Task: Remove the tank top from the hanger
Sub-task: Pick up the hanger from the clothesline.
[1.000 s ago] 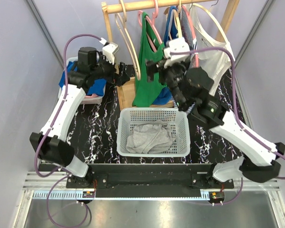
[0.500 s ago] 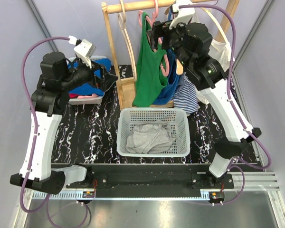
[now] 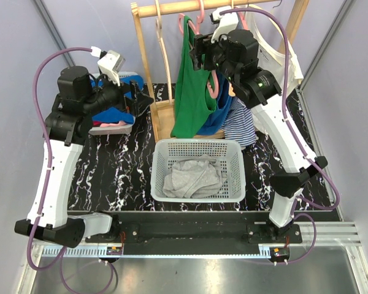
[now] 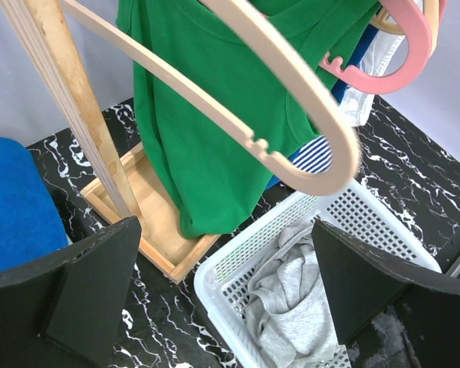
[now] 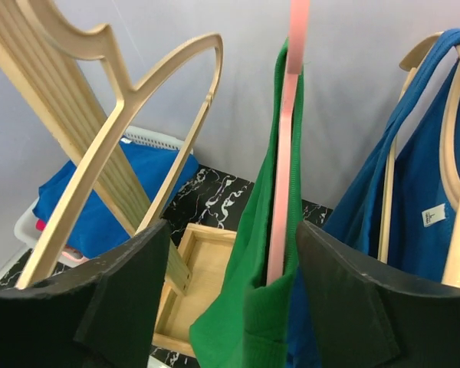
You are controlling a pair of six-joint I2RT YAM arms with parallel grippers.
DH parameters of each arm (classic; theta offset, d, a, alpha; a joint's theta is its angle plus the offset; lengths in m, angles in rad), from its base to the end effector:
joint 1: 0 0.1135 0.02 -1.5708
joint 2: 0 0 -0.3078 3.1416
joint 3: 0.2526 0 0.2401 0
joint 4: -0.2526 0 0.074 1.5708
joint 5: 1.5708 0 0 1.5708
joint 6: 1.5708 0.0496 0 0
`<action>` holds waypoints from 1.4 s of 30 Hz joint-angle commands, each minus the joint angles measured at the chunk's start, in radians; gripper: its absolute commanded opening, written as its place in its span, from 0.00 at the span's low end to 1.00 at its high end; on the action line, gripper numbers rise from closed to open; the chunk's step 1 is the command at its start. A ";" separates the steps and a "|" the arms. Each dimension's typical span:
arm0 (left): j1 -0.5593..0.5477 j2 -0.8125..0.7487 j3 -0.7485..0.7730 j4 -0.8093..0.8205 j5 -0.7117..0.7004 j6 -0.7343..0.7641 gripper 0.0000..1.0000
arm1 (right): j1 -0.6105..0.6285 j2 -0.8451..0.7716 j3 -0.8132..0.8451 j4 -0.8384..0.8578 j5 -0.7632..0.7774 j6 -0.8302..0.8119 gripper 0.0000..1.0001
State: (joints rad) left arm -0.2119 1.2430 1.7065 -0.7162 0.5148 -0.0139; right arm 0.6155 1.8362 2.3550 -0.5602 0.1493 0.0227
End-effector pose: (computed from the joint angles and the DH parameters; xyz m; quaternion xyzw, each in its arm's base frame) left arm 0.2055 -0.0692 0.5332 0.2307 0.7454 -0.2667 0.5657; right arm 0.3274 0.2225 0.5728 -0.1608 0.7033 0.1655 0.6724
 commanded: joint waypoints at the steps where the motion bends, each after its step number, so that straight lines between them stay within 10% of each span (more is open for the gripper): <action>1: 0.003 -0.027 -0.015 0.049 -0.025 -0.023 0.99 | -0.014 0.017 0.026 0.022 -0.037 0.020 0.70; 20: 0.003 -0.039 -0.034 0.069 -0.029 -0.041 0.99 | -0.026 0.089 0.078 -0.017 -0.016 0.026 0.53; 30: 0.003 -0.042 -0.045 0.073 -0.042 -0.026 0.99 | -0.026 0.020 -0.017 0.065 -0.013 -0.004 0.11; 42: 0.003 -0.043 -0.059 0.077 -0.045 -0.023 0.99 | -0.026 -0.087 -0.131 0.200 0.051 -0.089 0.11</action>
State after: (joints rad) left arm -0.2119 1.2228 1.6455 -0.6865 0.4816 -0.0425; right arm 0.5888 1.8420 2.2234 -0.4507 0.1577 -0.0185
